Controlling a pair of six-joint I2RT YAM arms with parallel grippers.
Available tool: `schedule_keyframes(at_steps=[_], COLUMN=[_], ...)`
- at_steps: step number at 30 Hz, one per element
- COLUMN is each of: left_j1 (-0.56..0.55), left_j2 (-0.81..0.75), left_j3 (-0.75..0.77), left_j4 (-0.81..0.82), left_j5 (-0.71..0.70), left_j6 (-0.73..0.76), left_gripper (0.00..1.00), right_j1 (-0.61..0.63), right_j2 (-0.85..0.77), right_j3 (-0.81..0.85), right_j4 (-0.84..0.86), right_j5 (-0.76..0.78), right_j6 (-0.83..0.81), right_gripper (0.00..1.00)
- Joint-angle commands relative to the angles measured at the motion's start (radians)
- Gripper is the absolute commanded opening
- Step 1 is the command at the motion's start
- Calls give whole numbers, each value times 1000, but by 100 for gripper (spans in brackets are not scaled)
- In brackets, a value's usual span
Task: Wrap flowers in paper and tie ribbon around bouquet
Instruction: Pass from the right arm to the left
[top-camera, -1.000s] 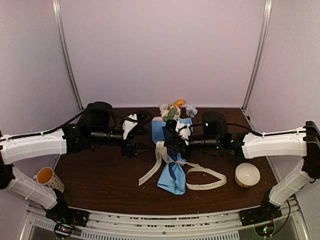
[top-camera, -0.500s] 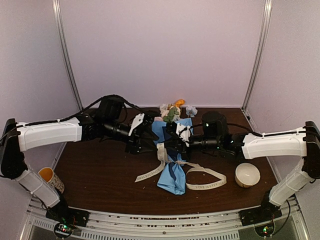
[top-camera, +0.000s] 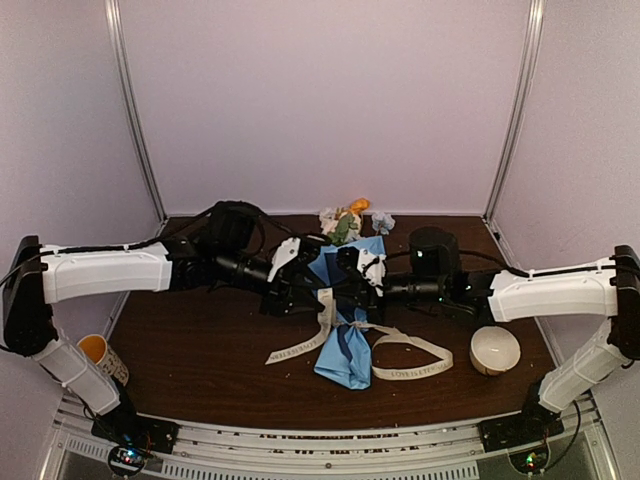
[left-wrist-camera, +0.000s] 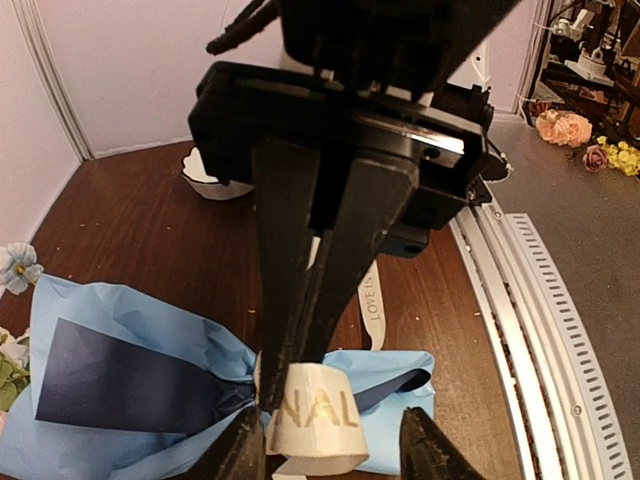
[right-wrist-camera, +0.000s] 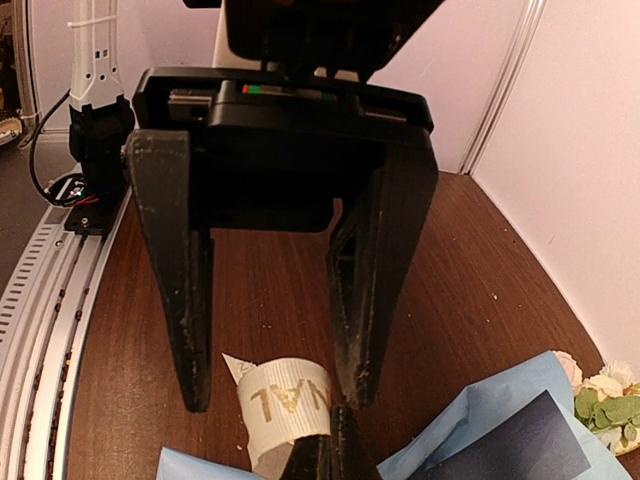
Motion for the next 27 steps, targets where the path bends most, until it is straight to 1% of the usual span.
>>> schedule_keyframes(at_steps=[1, 3, 4, 5, 6, 10, 12, 14, 16, 17, 19, 24, 25, 27], left_j1=[-11, -12, -12, -12, -12, -12, -12, -12, -12, -13, -15, -28, -32, -38], left_j2=[20, 28, 30, 29, 26, 15, 9, -5, -22, -31, -43, -57, -61, -69], left_j3=[-5, 2, 3, 0, -4, -27, -47, -70, -91, -100, -118, -142, -151, -164], left_j4=[58, 61, 65, 71, 82, 104, 124, 149, 182, 202, 230, 247, 251, 255], left_j5=[-2, -24, -26, -23, -21, -19, -48, -103, -176, -204, -239, -232, -230, -240], left_j6=[-14, -18, -17, -17, -20, -32, -40, -51, -73, -81, -93, -95, -96, -98], left_gripper=[43, 30, 20, 8, 0, 0, 0, 0, 0, 0, 0, 0, 0, 0], right_j1=[-4, -4, -4, -3, -4, -4, -5, -6, -8, -9, -9, -8, -7, -7], right_j2=[-25, -22, -21, -19, -17, -20, -34, -63, -108, -140, -186, -276, -294, -328], right_j3=[-9, -10, -10, -10, -11, -7, 6, 35, 48, 54, 66, 86, 81, 55], right_j4=[25, 30, 32, 35, 36, 19, -26, -119, -224, -310, -467, -928, -1005, -1101], right_j5=[19, 18, 19, 19, 20, 48, 117, 231, 357, 430, 503, 668, 698, 700], right_j6=[6, 12, 13, 16, 20, 29, 60, 118, 203, 247, 350, 702, 771, 862], right_gripper=[0, 0, 0, 0, 0, 0, 15, 30, 39, 42, 44, 48, 48, 49])
